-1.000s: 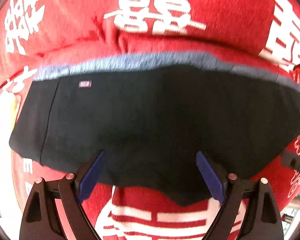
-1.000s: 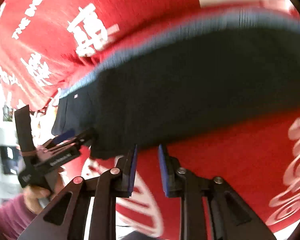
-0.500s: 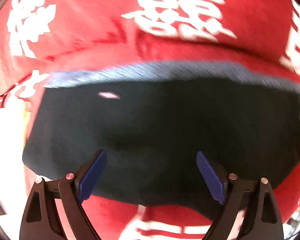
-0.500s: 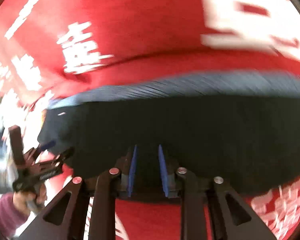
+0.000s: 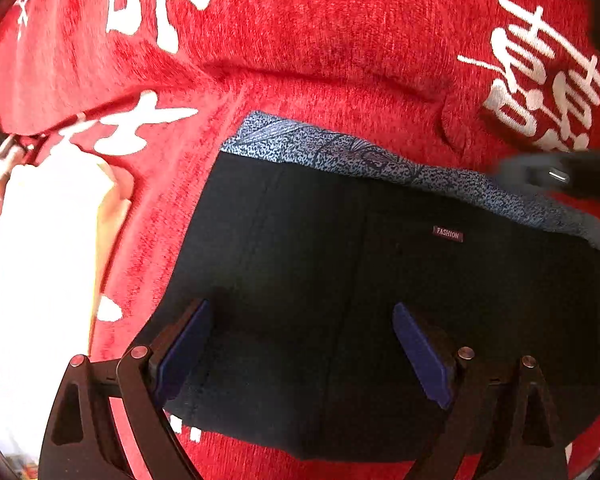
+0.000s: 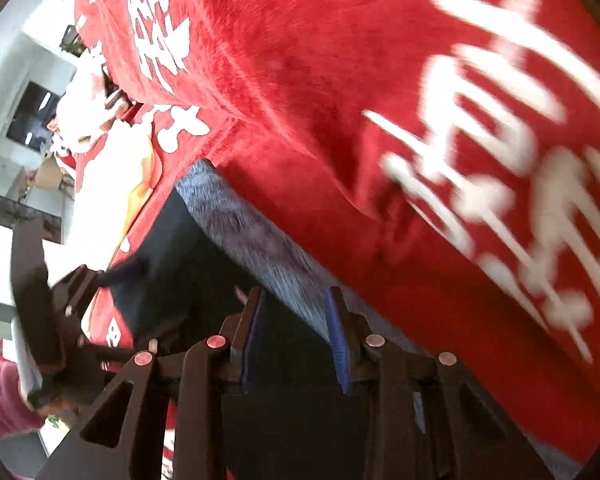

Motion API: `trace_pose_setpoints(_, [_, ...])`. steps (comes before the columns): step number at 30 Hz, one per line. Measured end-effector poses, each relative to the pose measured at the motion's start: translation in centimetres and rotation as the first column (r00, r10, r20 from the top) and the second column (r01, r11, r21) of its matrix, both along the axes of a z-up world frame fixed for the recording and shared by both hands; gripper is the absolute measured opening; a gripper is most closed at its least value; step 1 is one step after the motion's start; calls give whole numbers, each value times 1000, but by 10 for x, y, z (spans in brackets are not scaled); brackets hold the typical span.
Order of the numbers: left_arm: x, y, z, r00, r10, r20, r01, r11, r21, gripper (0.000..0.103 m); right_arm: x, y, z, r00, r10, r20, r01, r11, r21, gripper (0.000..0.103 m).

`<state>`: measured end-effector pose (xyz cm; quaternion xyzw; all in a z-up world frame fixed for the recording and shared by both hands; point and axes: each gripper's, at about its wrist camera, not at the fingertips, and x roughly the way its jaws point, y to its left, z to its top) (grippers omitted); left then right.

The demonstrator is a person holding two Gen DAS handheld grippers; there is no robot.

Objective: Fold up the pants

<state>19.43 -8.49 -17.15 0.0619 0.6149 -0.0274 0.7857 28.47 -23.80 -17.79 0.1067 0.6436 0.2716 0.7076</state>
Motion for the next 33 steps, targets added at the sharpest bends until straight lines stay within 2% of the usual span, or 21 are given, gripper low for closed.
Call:
trace_pose_setpoints(6, [-7, 3, -3, 998, -12, 54, 14, 999, -36, 92, 35, 47, -27, 997, 9, -81, -1, 995, 103, 34])
trace_pose_setpoints(9, [-9, 3, -1, 997, -24, 73, 27, 999, -42, 92, 43, 74, -49, 987, 53, -154, -39, 995, 94, 34])
trace_pose_setpoints(10, [-9, 5, -1, 997, -24, 73, 27, 999, -45, 92, 46, 79, -53, 984, 50, -172, -35, 995, 89, 30])
trace_pose_setpoints(11, [-9, 7, 0, 997, -17, 70, 20, 999, -49, 92, 47, 80, -52, 985, 38, -171, -22, 995, 97, 19])
trace_pose_setpoints(12, [-10, 9, 2, 998, -4, 67, 8, 998, -57, 92, 48, 81, -48, 985, 45, -167, -27, 994, 108, 2])
trace_pose_setpoints(16, [-11, 20, 0, 997, 31, 74, -26, 998, -63, 92, 52, 106, -36, 991, 111, -71, -113, 993, -25, 2])
trace_pose_setpoints(18, [-11, 19, -1, 997, 23, 77, -19, 998, -54, 92, 56, 110, -47, 993, 72, -97, -78, 995, -60, 0])
trace_pose_setpoints(20, [-11, 18, -1, 997, 20, 72, -16, 999, -52, 93, 58, 106, -48, 997, 25, -72, -31, 996, -88, 0])
trace_pose_setpoints(24, [-7, 19, 2, 999, 28, 35, -26, 998, -52, 93, 52, 93, -33, 998, -14, -55, 8, 994, -106, 3])
trace_pose_setpoints(26, [-5, 17, 3, 999, 36, 15, -36, 999, -29, 93, 40, 78, -16, 999, -15, -33, 11, 993, -114, 11])
trace_pose_setpoints(28, [-5, 14, 5, 999, 49, -1, -49, 999, 0, 93, 26, 60, -3, 999, -42, -33, 38, 992, -117, 38])
trace_pose_setpoints(29, [-5, 12, 6, 999, 53, -8, -53, 999, 10, 93, 16, 47, 3, 997, -71, -42, 66, 992, -108, 44])
trace_pose_setpoints(30, [-6, 10, 8, 998, 57, -15, -57, 998, 22, 93, 8, 33, 8, 995, -91, -48, 86, 991, -103, 48])
trace_pose_setpoints(33, [-10, 2, 13, 998, 61, -35, -60, 997, 45, 93, -19, 5, 20, 987, -145, -62, 138, 984, -112, 49])
